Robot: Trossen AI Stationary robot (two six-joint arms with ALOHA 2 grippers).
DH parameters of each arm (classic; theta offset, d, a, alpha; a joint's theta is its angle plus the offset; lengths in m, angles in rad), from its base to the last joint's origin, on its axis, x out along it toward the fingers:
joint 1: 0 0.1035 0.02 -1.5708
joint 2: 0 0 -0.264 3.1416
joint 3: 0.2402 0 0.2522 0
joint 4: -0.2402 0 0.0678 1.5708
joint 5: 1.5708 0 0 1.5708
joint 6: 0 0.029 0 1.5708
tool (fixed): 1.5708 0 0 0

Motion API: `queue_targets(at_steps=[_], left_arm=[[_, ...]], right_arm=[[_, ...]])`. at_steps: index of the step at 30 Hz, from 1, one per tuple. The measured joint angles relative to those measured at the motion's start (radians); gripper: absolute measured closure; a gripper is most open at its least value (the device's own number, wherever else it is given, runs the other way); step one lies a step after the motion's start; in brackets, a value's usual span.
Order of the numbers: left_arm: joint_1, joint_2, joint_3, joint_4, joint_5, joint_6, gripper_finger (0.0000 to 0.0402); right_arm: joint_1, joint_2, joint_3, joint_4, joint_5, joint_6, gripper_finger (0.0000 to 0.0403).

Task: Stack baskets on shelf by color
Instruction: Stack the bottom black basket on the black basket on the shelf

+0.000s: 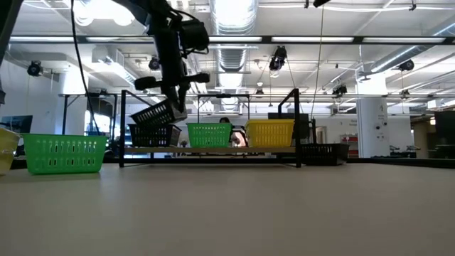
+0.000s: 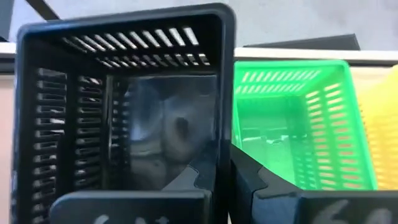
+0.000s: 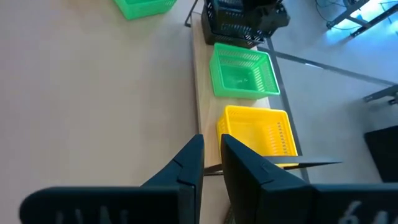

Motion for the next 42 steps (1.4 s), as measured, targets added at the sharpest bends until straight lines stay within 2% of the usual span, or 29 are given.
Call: queue_targets(at_steps=[4, 10, 19, 23, 27, 33, 42], left_arm=[[0.002, 0.031, 0.000, 0.016, 0.053, -0.001, 0.0402], [0.004, 0.042, 0.000, 0.014, 0.061, -0.091, 0.0397], [0.009, 0.021, 0.000, 0.013, 0.063, -0.046, 0.0321], [0.009, 0.011, 0.003, 0.002, 0.062, -0.014, 0.0310], [0.009, 0.011, 0.009, 0.002, 0.062, 0.013, 0.0328], [0.009, 0.011, 0.009, 0.001, 0.056, 0.049, 0.0395], [0.008, 0.011, 0.070, -0.045, -0.032, 0.056, 0.0401]], right_arm=[[0.000, -0.031, -0.015, 0.000, -0.002, 0.013, 0.0355], [0.000, -0.059, -0.016, 0.001, -0.002, 0.022, 0.0355], [0.000, -0.055, -0.015, 0.002, -0.001, 0.032, 0.0355], [0.000, -0.049, -0.016, 0.012, -0.001, 0.032, 0.0355], [0.000, -0.043, -0.016, 0.033, -0.001, 0.031, 0.0355], [0.000, -0.035, -0.017, 0.034, -0.001, 0.031, 0.0355], [0.000, -0.027, -0.017, 0.034, -0.001, 0.029, 0.0355]])
